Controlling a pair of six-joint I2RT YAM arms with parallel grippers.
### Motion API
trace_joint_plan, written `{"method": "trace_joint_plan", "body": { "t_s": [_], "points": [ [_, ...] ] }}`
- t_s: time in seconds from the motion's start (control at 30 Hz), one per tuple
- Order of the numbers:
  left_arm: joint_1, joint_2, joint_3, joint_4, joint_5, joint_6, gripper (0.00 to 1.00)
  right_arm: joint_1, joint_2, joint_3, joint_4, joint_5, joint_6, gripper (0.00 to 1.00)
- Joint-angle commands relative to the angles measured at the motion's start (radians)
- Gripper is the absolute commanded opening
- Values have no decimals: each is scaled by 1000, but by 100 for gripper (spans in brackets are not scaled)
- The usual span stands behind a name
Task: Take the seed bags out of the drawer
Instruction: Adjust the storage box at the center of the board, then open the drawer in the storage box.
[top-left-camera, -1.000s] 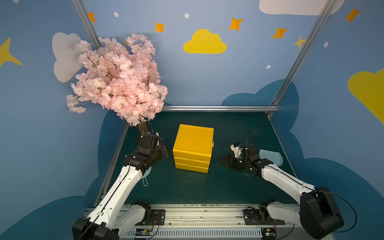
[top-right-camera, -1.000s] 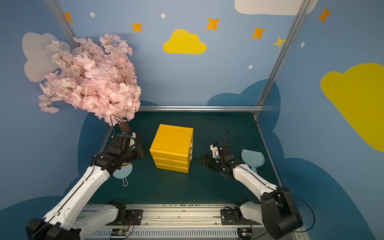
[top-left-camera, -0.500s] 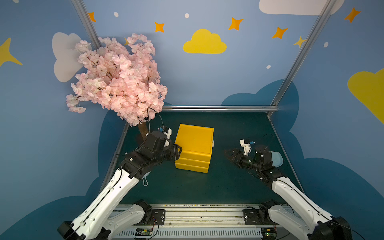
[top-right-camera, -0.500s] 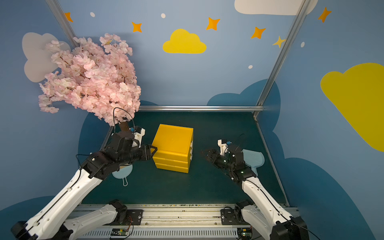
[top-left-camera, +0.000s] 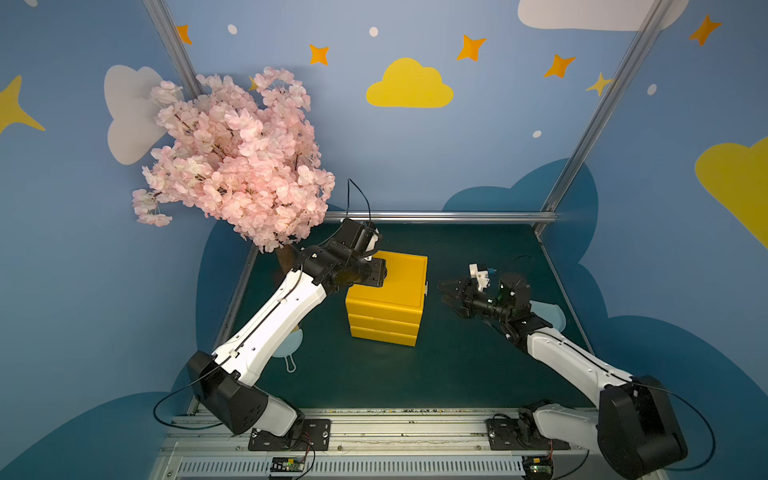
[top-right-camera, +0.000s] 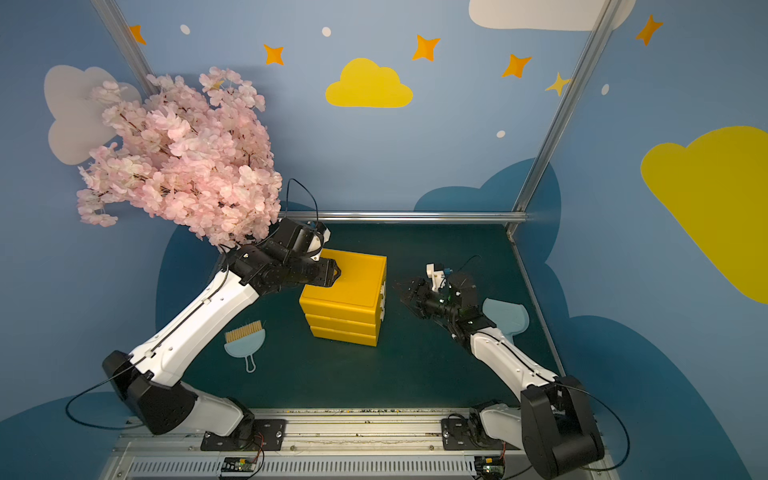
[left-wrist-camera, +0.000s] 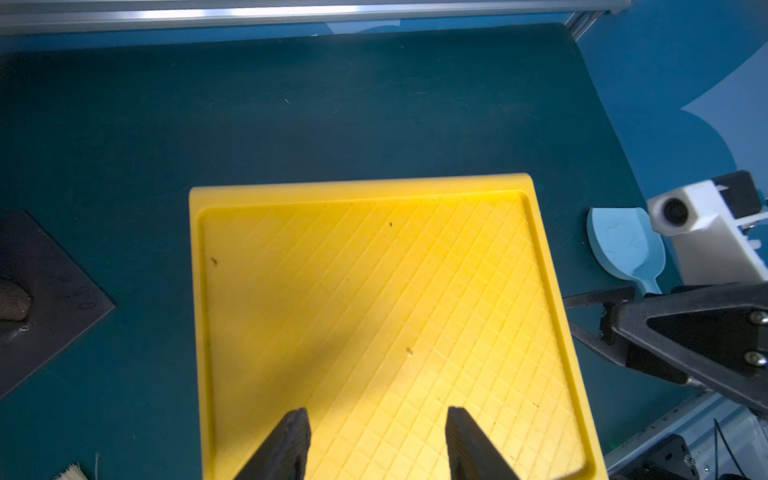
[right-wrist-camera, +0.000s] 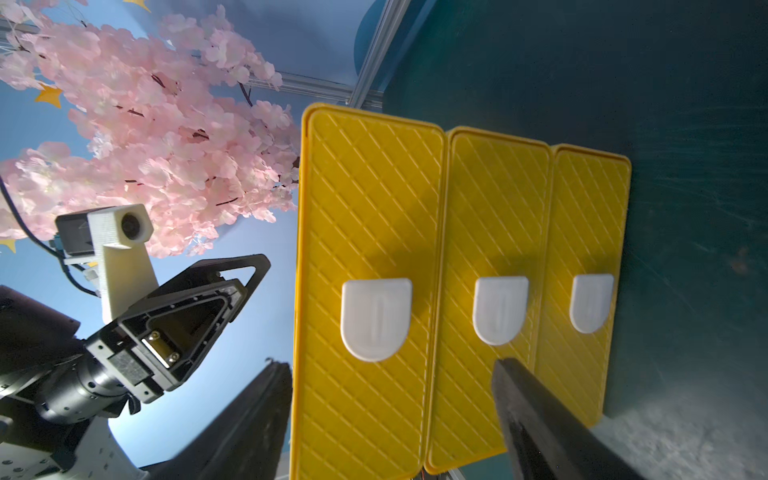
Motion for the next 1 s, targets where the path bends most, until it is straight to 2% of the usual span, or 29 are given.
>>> {"method": "trace_joint_plan", "body": {
  "t_s": [0.0, 0.1, 0.3, 0.67, 0.97],
  "points": [
    [6, 41, 43, -50, -11, 50, 58, 13, 52, 63, 114, -57, 31, 75],
    [15, 75, 60, -53, -8, 52, 58, 28, 96, 86, 149, -80, 35, 68],
    [31, 106, 63, -43, 8, 54, 60, 51, 130, 88, 164, -80, 35, 62],
    [44, 112, 53, -32, 28, 49, 61, 55, 148, 45, 190, -47, 62, 61],
    [47, 119, 53, -28, 41, 47, 61, 45, 195, -22, 378, -49, 161, 61]
  ]
}}
